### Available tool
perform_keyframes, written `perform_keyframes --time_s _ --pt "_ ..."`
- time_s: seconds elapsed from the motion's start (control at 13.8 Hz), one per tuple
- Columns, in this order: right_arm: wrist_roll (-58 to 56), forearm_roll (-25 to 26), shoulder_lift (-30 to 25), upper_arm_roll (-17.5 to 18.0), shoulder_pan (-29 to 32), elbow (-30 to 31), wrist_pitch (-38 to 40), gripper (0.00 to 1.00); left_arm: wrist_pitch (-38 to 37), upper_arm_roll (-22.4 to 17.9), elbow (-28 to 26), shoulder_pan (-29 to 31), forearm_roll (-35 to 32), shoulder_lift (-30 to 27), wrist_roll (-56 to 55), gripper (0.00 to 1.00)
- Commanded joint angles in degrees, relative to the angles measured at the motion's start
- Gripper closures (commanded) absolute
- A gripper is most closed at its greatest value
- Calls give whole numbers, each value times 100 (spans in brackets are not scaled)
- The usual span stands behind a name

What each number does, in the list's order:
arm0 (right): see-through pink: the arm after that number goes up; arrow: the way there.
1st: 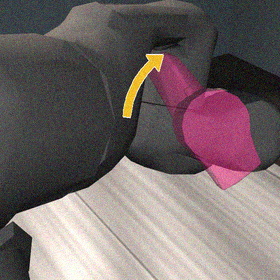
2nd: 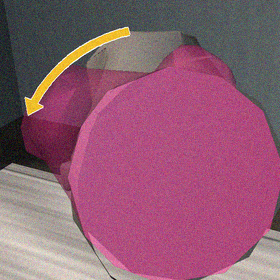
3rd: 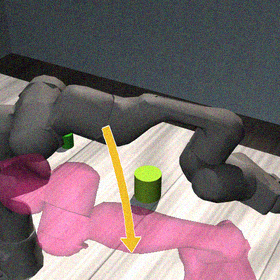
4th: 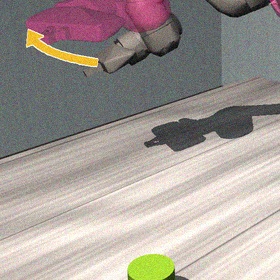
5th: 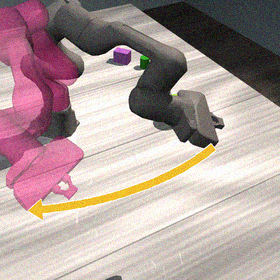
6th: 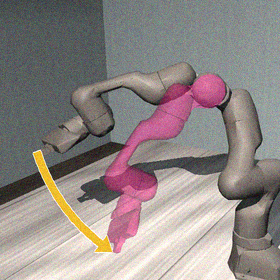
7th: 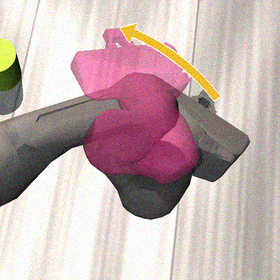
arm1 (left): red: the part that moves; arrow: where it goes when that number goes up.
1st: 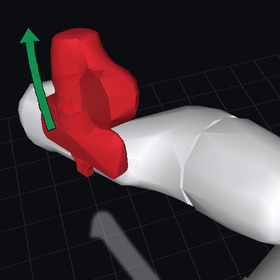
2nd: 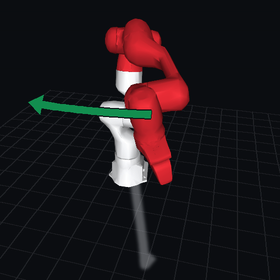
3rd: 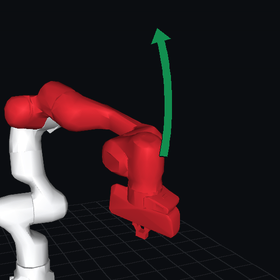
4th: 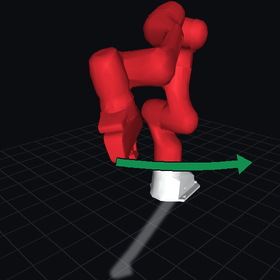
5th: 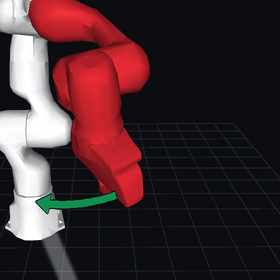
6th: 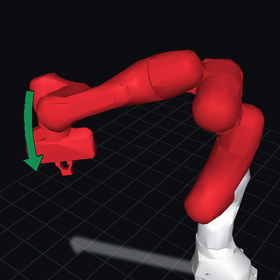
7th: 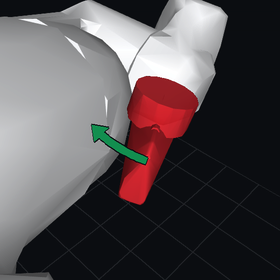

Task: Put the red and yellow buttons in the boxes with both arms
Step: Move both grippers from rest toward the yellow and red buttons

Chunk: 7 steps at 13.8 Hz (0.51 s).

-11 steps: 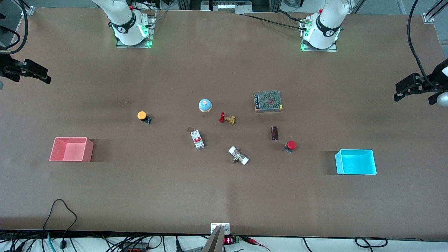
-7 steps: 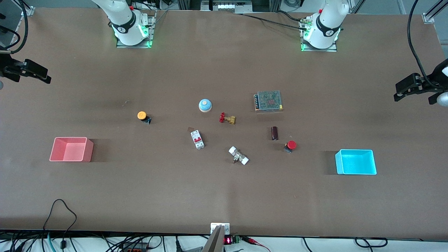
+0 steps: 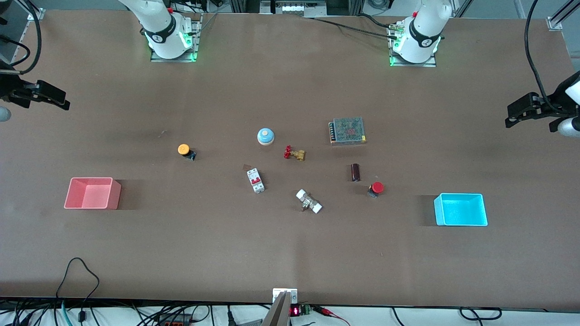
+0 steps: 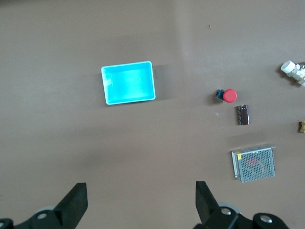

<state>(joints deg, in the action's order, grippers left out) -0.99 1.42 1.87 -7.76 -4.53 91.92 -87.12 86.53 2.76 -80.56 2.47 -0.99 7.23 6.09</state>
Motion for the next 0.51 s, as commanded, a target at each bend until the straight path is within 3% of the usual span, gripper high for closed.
perform_keyframes --time_s 0.0,0.43 --pt "11 -1 252 12 -21 62 -41 0 -162 40 -21 -27 177 234 -20 0" --pt "64 -81 1034 38 -320 368 -900 0 249 40 -3 -439 723 1068 -916 0"
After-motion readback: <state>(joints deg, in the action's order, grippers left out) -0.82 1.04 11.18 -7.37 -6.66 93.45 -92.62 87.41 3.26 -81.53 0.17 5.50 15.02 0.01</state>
